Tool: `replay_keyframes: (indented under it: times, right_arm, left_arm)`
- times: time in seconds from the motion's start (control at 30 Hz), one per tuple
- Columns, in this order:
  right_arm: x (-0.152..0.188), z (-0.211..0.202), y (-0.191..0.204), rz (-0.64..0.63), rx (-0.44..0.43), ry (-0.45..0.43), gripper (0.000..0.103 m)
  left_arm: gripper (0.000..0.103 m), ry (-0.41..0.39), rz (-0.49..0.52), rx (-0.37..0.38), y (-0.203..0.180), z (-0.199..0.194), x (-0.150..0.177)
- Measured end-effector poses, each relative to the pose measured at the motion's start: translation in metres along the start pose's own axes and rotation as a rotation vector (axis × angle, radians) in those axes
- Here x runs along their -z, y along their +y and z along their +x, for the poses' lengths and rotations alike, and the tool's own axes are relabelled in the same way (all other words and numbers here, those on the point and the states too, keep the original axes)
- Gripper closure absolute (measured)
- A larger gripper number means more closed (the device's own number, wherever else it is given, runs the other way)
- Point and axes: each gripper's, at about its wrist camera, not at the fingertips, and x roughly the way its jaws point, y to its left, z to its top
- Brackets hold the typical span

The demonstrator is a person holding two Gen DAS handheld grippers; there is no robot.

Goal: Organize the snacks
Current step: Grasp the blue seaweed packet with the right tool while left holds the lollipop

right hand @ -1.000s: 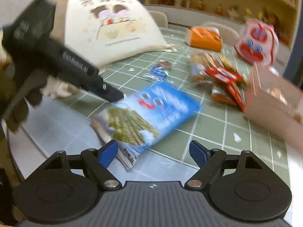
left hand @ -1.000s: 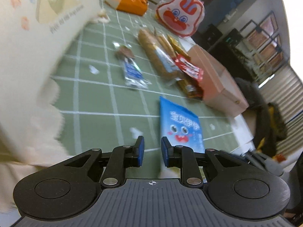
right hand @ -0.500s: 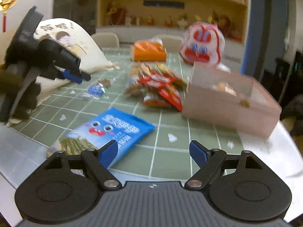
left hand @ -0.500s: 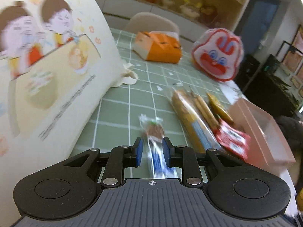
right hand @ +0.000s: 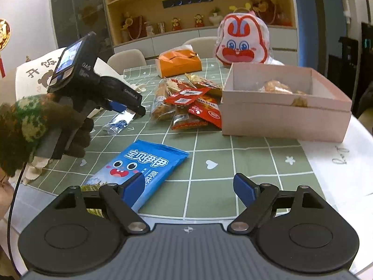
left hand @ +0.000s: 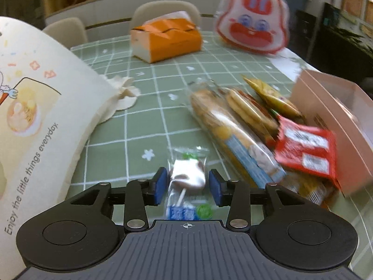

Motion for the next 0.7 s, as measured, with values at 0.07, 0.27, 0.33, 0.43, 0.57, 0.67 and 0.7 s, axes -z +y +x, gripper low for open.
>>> replay_keyframes:
  times: [0.07,0.27,0.33,0.43,0.57,0.67,0.7]
  right_arm:
    - [0.000,0.001,-0.003,0.020,-0.001,0.008,0.019]
    - [-0.002,0.004,-0.005,0.042,0.025,0.024,0.019]
    - [-0.001,0.000,0.009,-0.020,0.069,0.004,0.019]
    - [0.000,-0.006,0.043,-0.118,0.051,-0.010,0.019]
    - [0.001,0.001,0.092,-0.239,-0.002,0.014,0.019]
    - [0.006,0.015,0.121,-0.344,0.004,0.035,0.019]
    - [0.008,0.020,0.126,-0.380,0.024,0.046,0.019]
  left_arm:
    - [0.060,-0.010,0.008,0.035,-0.002,-0.012,0.013]
    - [0.061,-0.032,0.003,0.141,-0.001,-0.072,0.075]
    - [0.061,-0.051,-0.016,0.157,0.003,-0.091,0.098]
    - [0.061,-0.091,-0.071,0.157,0.014,-0.111,0.124]
    - [0.061,-0.118,-0.202,0.152,0.040,-0.123,0.138]
    - [0.061,-0.123,-0.251,0.165,0.050,-0.126,0.140]
    - [0.061,-0.125,-0.249,0.166,0.050,-0.127,0.141]
